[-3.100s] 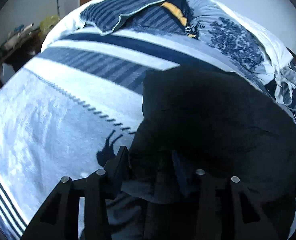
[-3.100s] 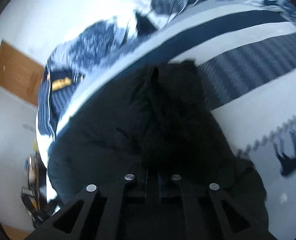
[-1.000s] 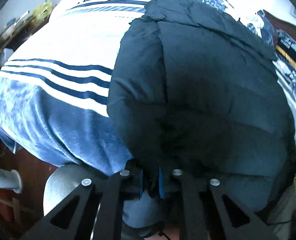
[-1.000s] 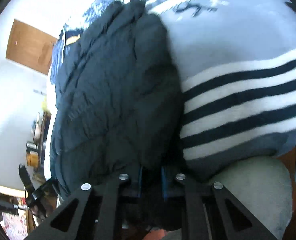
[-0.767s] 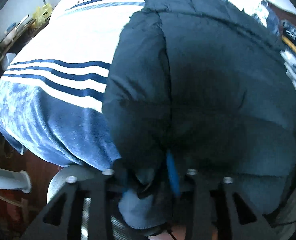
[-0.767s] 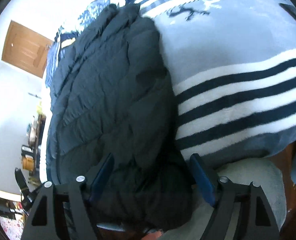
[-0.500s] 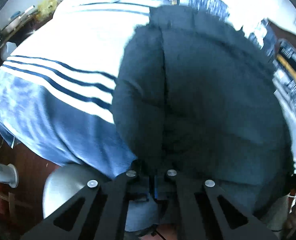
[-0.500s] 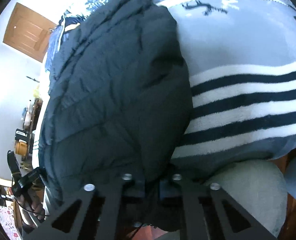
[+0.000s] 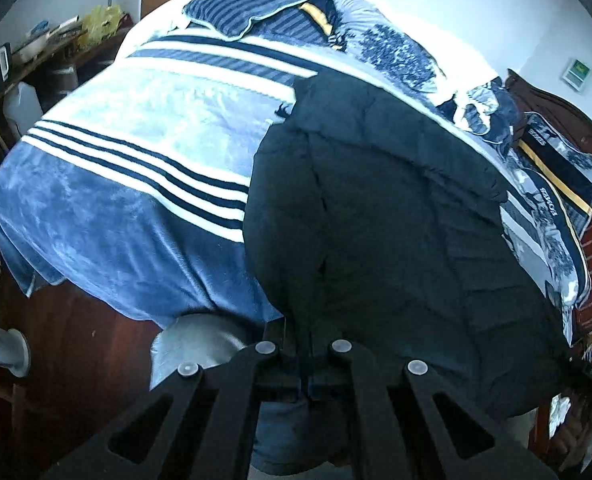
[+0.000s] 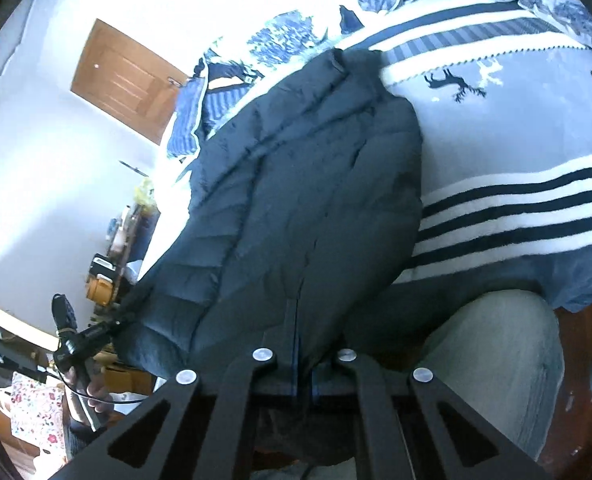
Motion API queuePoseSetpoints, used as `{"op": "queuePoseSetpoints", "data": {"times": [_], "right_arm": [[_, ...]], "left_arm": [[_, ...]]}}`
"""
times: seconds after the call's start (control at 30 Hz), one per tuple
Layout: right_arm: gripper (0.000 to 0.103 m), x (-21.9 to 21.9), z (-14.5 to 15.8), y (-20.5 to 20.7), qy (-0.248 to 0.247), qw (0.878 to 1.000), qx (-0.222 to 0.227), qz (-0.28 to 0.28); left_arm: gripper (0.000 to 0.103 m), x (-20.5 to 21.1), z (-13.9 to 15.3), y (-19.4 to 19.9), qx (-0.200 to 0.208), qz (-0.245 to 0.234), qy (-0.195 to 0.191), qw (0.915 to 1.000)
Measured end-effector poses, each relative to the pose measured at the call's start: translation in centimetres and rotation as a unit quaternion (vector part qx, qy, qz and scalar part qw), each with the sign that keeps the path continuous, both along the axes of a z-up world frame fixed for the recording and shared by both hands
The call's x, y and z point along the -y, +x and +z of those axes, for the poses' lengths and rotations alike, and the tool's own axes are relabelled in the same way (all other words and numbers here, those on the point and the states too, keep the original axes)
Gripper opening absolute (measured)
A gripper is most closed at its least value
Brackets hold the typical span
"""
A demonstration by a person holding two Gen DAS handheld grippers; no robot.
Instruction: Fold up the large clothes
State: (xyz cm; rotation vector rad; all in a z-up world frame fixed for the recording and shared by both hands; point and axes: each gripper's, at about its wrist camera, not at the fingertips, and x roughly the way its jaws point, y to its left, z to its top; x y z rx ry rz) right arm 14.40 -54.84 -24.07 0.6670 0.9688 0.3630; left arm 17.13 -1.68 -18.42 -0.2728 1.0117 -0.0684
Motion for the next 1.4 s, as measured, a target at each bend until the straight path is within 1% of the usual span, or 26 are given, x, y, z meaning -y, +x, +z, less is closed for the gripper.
{"op": "queuePoseSetpoints", "data": {"times": [0.13,0.23,0.33,0.4,0.47,0.57,0.67,0.73,0.87,0.93,1.0,1.07,1.17,1.27,1.33,1.37,1.4], "right_arm": [[0.004,0.3,1.7,-1.9,0.004,1.000,0.016,0.005],[0.004,0.8,2.7,-3.1,0.017,0.999,0.032,0.004],[0.004,0.9,3.0,-3.0,0.037,0.999,0.037,0.001],[0.004,1.1,3.7,-2.2,0.048,0.998,0.042,0.001],[0.004,1.4,4.6,-1.6,0.053,0.997,0.051,0.003],[0.004,1.8,6.1,-0.2,0.055,0.996,0.064,0.005],[0.004,2.3,7.1,1.1,0.068,0.995,0.073,0.004],[0.004,2.5,7.5,2.4,0.069,0.994,0.081,0.002],[0.004,2.7,7.3,5.3,0.091,0.992,0.083,0.009],[0.004,2.7,7.3,7.3,0.099,0.992,0.080,0.014],[0.004,3.0,7.5,9.7,0.113,0.990,0.083,0.019],[0.004,3.1,7.7,12.6,0.115,0.990,0.081,0.030],[0.004,4.0,7.2,18.7,0.125,0.989,0.064,0.036],[0.004,5.2,5.9,25.7,0.141,0.989,0.033,0.035],[0.004,5.8,4.4,30.7,0.139,0.990,0.010,0.019],[0.004,5.9,3.6,32.7,0.133,0.991,-0.001,0.015],[0.005,5.9,2.7,35.0,0.127,0.992,-0.013,0.016]], "left_arm": [[0.001,-1.0,1.9,-1.9,0.015,-0.006,-0.016,0.9998],[0.001,-1.4,2.4,-2.1,0.021,-0.007,-0.023,0.9995],[0.001,-1.7,3.0,-1.5,0.024,-0.004,-0.045,0.9987],[0.001,-1.7,4.0,-0.9,0.033,-0.006,-0.054,0.9980],[0.001,-1.7,5.1,-0.3,0.043,-0.007,-0.054,0.9976],[0.001,-1.7,6.0,1.2,0.051,-0.011,-0.052,0.9973],[0.001,-1.8,6.2,2.9,0.056,-0.017,-0.061,0.9964],[0.001,-1.8,6.0,4.3,0.059,-0.021,-0.058,0.9963],[0.001,-2.1,6.2,7.6,0.060,-0.023,-0.070,0.9954],[0.001,-2.1,6.4,10.0,0.065,-0.030,-0.079,0.9943],[0.001,-1.8,6.7,12.9,0.065,-0.038,-0.077,0.9942],[0.002,-1.2,6.6,16.7,0.058,-0.048,-0.081,0.9938],[0.002,-1.1,5.6,23.5,0.040,-0.054,-0.099,0.9928],[0.002,-0.6,4.5,30.2,0.024,-0.050,-0.100,0.9935],[0.004,0.2,3.5,34.5,0.023,-0.052,-0.081,0.9951],[0.005,0.6,2.6,36.5,0.013,-0.048,-0.068,0.9964],[0.005,0.8,1.8,37.8,0.006,-0.045,-0.062,0.9970]]}}
